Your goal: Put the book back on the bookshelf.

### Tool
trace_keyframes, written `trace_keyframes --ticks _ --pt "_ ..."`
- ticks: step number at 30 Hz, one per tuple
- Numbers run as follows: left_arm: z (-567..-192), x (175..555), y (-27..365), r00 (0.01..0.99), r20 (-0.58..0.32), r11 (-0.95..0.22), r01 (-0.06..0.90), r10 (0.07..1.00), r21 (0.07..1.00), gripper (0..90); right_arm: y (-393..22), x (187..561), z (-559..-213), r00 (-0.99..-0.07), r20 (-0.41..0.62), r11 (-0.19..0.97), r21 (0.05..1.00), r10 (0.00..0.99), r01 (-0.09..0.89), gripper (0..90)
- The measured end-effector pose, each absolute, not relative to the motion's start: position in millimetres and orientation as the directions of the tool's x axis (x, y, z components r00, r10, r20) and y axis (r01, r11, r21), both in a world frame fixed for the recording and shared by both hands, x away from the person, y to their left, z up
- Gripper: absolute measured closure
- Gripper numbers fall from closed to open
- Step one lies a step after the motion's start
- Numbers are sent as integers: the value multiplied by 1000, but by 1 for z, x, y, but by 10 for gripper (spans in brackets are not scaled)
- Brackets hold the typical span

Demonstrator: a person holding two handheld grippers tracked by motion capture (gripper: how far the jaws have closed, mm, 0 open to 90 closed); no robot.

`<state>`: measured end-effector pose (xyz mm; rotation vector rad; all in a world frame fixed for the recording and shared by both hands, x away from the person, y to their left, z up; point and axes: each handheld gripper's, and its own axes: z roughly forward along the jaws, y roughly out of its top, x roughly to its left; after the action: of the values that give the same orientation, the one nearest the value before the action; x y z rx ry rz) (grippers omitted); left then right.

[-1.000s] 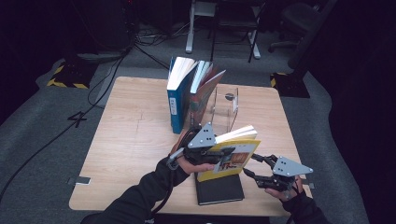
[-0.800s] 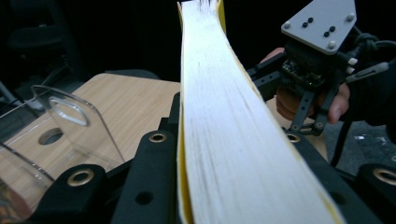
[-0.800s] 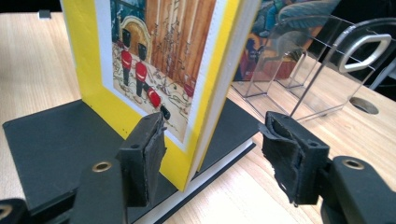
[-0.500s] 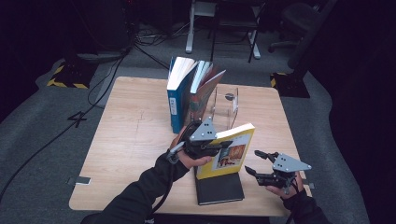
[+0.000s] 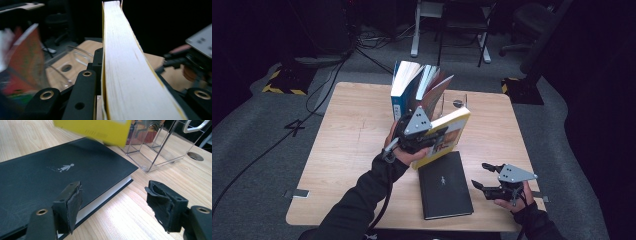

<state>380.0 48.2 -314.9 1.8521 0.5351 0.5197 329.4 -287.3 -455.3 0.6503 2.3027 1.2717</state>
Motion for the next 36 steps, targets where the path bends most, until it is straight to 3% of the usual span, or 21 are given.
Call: trace_keyframes --ticks 8,36 --pt "-304 394 54 695 170 -343 118 698 932 751 -284 330 -459 -801 -142 484 852 581 200 285" --pt "-316 456 -1 548 162 -327 220 821 919 748 -274 329 -466 -810 -170 546 811 561 209 292"
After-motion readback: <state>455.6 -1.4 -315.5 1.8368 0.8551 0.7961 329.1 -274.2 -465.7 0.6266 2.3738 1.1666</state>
